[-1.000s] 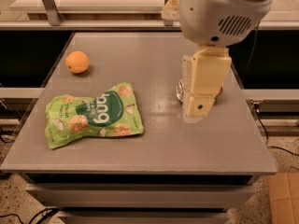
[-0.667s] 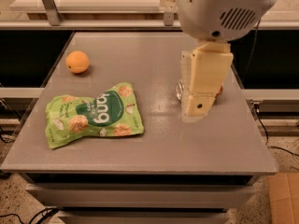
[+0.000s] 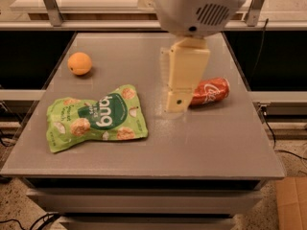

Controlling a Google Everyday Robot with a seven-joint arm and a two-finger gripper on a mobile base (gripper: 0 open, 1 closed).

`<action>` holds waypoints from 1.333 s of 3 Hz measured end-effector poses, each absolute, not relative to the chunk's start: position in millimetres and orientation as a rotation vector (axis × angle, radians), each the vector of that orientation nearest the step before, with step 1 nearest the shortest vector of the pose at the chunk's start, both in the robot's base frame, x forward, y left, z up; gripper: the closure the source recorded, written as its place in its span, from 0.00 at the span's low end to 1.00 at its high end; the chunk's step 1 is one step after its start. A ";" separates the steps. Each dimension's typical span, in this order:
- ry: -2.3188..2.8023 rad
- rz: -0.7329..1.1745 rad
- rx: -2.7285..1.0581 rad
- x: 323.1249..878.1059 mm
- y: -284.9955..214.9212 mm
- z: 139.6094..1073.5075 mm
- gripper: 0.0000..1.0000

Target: Pick green rice chip bag

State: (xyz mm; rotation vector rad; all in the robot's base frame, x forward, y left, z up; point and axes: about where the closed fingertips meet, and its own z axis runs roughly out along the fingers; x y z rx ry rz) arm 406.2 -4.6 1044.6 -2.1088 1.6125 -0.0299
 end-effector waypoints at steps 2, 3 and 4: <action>1.464 0.093 -2.234 437.0 78.1 1012.4 0.00; 1.496 0.080 -2.279 444.9 107.1 982.1 0.00; 1.577 0.062 -2.311 449.5 128.7 946.6 0.00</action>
Offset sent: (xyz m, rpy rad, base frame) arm 0.0589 0.1254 -0.0775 -0.0046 0.1319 0.2130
